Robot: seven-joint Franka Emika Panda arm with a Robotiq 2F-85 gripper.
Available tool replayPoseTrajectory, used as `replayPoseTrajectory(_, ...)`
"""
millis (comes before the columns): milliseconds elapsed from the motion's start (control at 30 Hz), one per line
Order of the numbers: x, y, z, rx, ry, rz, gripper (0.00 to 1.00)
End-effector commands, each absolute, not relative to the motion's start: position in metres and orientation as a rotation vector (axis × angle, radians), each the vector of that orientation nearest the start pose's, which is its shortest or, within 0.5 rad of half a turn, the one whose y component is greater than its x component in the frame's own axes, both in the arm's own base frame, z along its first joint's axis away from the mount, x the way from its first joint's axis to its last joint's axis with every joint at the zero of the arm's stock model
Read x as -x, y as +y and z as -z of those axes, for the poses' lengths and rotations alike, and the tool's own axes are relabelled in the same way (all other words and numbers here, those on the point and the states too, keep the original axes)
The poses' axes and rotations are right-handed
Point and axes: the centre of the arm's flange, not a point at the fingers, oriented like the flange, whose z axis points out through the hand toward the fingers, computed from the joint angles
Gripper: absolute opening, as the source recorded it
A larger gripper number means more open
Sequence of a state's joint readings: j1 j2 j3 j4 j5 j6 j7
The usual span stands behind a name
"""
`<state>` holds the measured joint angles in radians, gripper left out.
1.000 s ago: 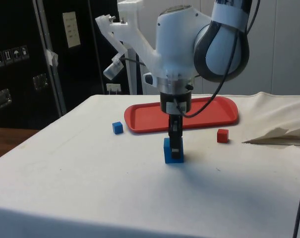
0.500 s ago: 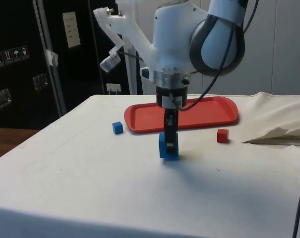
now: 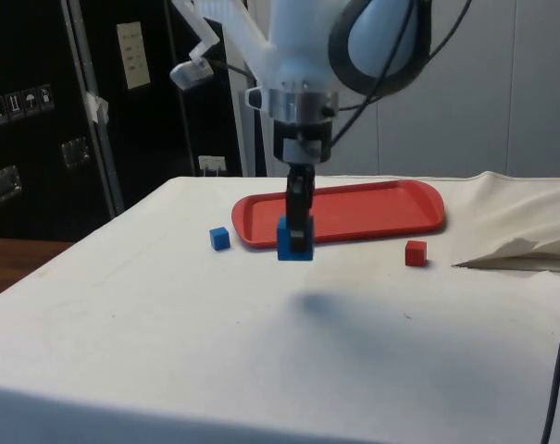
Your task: Pick up the largest block and place it onto the tray.
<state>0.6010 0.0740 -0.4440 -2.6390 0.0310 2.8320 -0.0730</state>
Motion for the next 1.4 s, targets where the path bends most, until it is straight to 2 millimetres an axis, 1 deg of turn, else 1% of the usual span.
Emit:
replayPoseTrajectory(0, -0.441, 0.061, -0.239, 3.141, -0.314, 0.198, 0.00)
replayPoseTrajectory(100, -0.446, 0.058, -0.245, 3.138, -0.300, 0.203, 0.00)
replayPoseTrajectory(133, -0.444, 0.061, -0.244, 3.131, -0.305, 0.205, 0.00)
replayPoseTrajectory(200, -0.452, 0.054, -0.251, 3.136, -0.289, 0.206, 0.00)
replayPoseTrajectory(367, -0.460, 0.045, -0.259, 3.135, -0.279, 0.214, 0.00)
replayPoseTrajectory(433, -0.465, 0.039, -0.264, 3.137, -0.272, 0.217, 0.00)
replayPoseTrajectory(500, -0.465, 0.041, -0.262, 3.136, -0.272, 0.224, 0.00)
replayPoseTrajectory(533, -0.469, 0.035, -0.268, 3.137, -0.269, 0.221, 0.00)
replayPoseTrajectory(633, -0.473, 0.029, -0.274, 3.137, -0.262, 0.227, 0.00)
replayPoseTrajectory(700, -0.479, 0.025, -0.284, 3.134, -0.257, 0.235, 0.00)
replayPoseTrajectory(767, -0.481, 0.023, -0.290, 3.131, -0.253, 0.237, 0.00)
replayPoseTrajectory(800, -0.481, 0.025, -0.288, 3.125, -0.251, 0.245, 0.00)
replayPoseTrajectory(1000, -0.488, 0.017, -0.310, 3.119, -0.234, 0.246, 0.00)
replayPoseTrajectory(1033, -0.490, 0.016, -0.317, 3.115, -0.229, 0.250, 0.00)
replayPoseTrajectory(1067, -0.488, 0.019, -0.313, 3.106, -0.232, 0.257, 0.00)
replayPoseTrajectory(1100, -0.491, 0.015, -0.320, 3.113, -0.227, 0.252, 0.00)
replayPoseTrajectory(1233, -0.493, 0.013, -0.333, 3.102, -0.226, 0.259, 0.00)
replayPoseTrajectory(1333, -0.494, 0.009, -0.337, 3.098, -0.225, 0.263, 0.00)
replayPoseTrajectory(1367, -0.494, 0.012, -0.336, 3.092, -0.223, 0.267, 0.00)
